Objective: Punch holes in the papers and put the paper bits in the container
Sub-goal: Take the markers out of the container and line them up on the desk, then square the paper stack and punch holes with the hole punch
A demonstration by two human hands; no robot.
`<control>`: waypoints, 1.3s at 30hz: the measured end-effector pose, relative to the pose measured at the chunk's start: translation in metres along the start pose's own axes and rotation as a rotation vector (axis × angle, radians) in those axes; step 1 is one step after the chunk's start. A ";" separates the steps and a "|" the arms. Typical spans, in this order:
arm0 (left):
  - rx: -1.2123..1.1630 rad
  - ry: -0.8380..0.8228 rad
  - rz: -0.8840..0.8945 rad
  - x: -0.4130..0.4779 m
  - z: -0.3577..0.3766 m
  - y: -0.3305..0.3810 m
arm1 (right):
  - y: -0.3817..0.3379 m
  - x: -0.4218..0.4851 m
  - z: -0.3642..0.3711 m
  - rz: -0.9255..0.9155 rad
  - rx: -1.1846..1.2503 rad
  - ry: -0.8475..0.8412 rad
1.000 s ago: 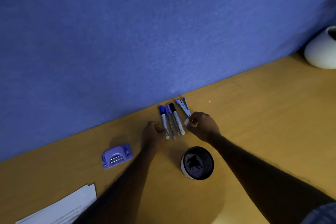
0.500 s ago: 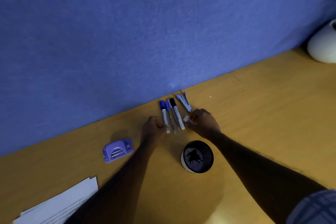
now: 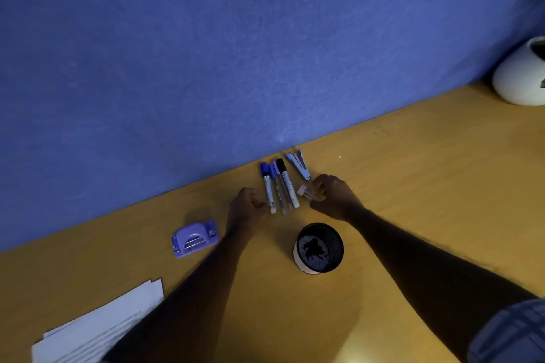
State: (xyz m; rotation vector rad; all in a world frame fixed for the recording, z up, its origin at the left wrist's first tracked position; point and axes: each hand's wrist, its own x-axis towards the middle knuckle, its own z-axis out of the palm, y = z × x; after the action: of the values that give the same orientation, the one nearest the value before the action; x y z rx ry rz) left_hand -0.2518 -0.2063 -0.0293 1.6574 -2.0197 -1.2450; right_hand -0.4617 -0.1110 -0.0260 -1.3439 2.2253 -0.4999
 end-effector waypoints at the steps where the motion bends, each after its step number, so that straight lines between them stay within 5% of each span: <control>1: 0.004 0.003 0.006 -0.002 -0.002 0.001 | -0.001 -0.001 -0.004 -0.001 -0.007 -0.006; 17: 0.041 0.075 0.142 -0.061 -0.066 -0.013 | -0.072 -0.034 -0.034 -0.154 -0.113 0.094; 26: 0.301 0.017 0.221 -0.109 -0.128 -0.077 | -0.128 -0.078 -0.013 -0.277 -0.230 0.023; 39: 0.449 0.029 0.009 -0.184 -0.189 -0.191 | -0.184 -0.155 0.070 -0.387 -0.429 -0.043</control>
State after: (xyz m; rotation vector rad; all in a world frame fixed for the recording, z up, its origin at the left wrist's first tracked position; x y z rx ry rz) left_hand 0.0621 -0.1250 0.0028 1.8294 -2.4128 -0.7925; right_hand -0.2288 -0.0591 0.0497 -2.0034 2.1144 -0.1156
